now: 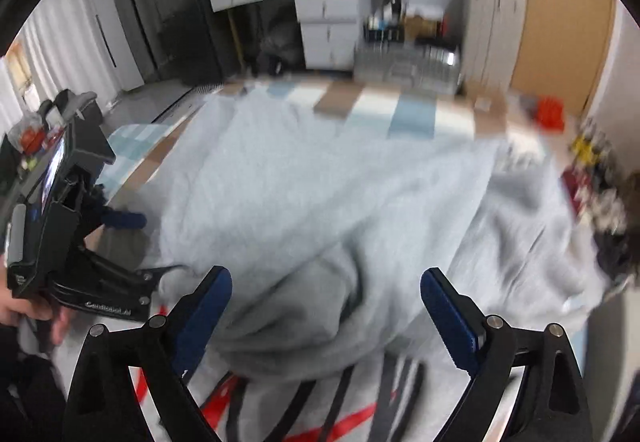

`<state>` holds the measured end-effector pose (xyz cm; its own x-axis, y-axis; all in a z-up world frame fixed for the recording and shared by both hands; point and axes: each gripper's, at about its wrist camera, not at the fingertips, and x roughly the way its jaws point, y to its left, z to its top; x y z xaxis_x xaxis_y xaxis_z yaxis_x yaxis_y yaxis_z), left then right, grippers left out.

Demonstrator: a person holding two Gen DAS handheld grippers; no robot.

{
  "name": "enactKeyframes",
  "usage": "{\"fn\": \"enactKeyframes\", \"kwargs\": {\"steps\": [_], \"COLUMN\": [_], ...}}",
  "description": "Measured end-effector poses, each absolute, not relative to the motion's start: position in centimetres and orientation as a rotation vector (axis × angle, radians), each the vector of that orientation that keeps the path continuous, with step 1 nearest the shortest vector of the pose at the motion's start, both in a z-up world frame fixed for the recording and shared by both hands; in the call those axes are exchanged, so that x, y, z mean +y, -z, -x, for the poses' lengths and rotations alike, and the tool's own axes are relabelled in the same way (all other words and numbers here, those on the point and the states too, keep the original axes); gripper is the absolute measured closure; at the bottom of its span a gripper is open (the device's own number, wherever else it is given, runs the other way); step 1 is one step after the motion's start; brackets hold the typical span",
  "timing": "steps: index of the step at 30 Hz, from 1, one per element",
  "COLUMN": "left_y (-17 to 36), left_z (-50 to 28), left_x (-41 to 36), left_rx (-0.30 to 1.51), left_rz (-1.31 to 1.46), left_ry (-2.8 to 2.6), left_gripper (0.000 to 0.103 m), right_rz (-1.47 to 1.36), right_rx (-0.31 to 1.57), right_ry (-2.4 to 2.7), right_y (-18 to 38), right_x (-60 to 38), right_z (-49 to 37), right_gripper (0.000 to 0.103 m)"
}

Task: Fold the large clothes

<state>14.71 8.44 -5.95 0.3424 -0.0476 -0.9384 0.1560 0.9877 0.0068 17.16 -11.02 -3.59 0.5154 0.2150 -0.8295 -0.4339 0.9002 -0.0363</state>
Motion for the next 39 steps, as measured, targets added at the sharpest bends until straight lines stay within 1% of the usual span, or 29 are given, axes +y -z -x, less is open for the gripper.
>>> {"fn": "enactKeyframes", "kwargs": {"steps": [1,3,6,10,13,16,19,23,29,32,34,36,39], "left_y": [6.1,6.3,6.2,5.3,4.8,4.8,4.7,2.8,-2.9,-4.9,-4.5,-3.4,-0.2], "left_z": [-14.5,-14.4,-13.4,-11.4,-9.3,-7.2,-7.0,-7.1,-12.0,-16.4,-19.4,-22.4,-26.8], "left_x": [8.3,8.2,9.1,11.1,11.8,12.0,11.5,11.8,12.5,11.4,10.8,10.4,9.7], "left_rx": [1.209,1.188,1.185,1.193,1.18,1.172,1.188,1.146,0.99,0.939,0.936,0.966,1.061], "left_rz": [-0.108,-0.132,-0.053,0.042,0.024,0.035,0.065,0.055,0.004,-0.01,0.046,0.162,0.215], "left_ry": [0.126,0.108,0.116,0.119,0.115,0.112,0.135,0.115,0.09,0.166,0.276,0.46,0.476], "left_gripper": [0.01,0.001,0.002,0.002,0.002,0.002,0.002,0.002,0.002,0.002,0.002,0.002,0.002], "right_rz": [0.286,0.371,0.322,0.354,0.355,0.25,0.164,0.114,0.089,0.04,-0.01,-0.103,-0.183], "right_rx": [1.0,1.123,1.118,1.117,1.192,1.152,1.069,1.026,0.981,0.952,0.955,0.977,1.094], "right_ry": [-0.362,-0.309,-0.313,-0.304,-0.288,-0.288,-0.289,-0.293,-0.284,-0.264,-0.291,-0.349,-0.408], "right_y": [4.9,8.2,8.1,7.8,8.4,6.8,4.0,1.5,-0.5,-1.0,-0.7,0.2,3.3], "right_x": [-10.7,-10.5,-11.5,-11.7,-12.6,-14.2,-14.6,-13.3,-11.9,-12.0,-12.2,-12.8,-12.9], "right_z": [-17.7,-18.2,-17.9,-16.6,-16.8,-15.4,-15.0,-16.9,-22.5,-25.4,-28.3,-31.1,-34.8], "right_gripper": [0.005,0.006,0.006,0.006,0.005,0.006,0.005,0.005,0.005,0.005,0.005,0.005,0.005]}}
